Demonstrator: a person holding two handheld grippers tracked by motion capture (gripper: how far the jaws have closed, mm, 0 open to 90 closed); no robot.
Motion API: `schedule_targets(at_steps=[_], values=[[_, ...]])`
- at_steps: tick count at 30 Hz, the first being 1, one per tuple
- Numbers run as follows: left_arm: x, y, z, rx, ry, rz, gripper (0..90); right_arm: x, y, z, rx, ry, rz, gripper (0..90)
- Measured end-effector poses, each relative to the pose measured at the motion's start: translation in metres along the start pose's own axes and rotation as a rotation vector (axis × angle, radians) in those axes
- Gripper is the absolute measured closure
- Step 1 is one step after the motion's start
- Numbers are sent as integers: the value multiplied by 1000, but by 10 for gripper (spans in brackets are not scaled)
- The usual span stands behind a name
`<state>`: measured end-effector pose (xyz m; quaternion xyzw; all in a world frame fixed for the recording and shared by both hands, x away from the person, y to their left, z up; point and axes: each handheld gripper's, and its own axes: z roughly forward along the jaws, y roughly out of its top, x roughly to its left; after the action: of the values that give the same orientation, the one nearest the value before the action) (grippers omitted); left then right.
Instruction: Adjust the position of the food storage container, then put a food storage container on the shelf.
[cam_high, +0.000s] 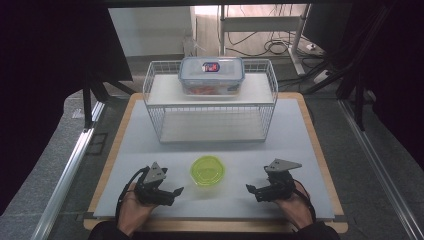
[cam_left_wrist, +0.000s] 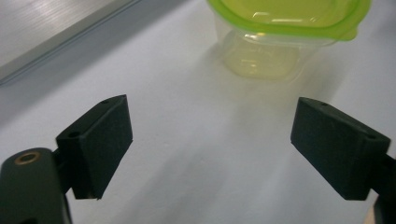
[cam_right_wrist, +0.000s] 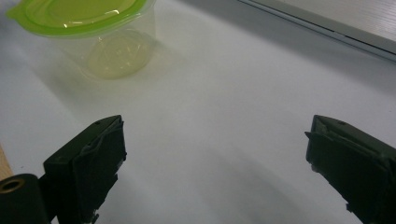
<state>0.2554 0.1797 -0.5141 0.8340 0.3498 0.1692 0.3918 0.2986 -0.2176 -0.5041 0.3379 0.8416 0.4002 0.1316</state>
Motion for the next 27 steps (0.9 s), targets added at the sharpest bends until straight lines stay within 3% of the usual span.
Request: schedule_targets(at_steps=[4, 16, 21, 25, 27], values=[[-1, -1, 0, -11, 24, 29, 61, 0, 1, 1, -11, 1, 14, 45], [6, -8, -7, -29, 50, 5, 55, -2, 20, 7, -5, 63, 85, 17], [8, -9, -7, -25, 53, 4, 64, -1, 34, 11, 17, 120, 129, 111], [9, -9, -6, -15, 46, 3, 70, 0, 50, 20, -21, 147, 131, 257], [8, -9, -4, -12, 43, 4, 71, 0, 54, 22, -25, 159, 137, 277]])
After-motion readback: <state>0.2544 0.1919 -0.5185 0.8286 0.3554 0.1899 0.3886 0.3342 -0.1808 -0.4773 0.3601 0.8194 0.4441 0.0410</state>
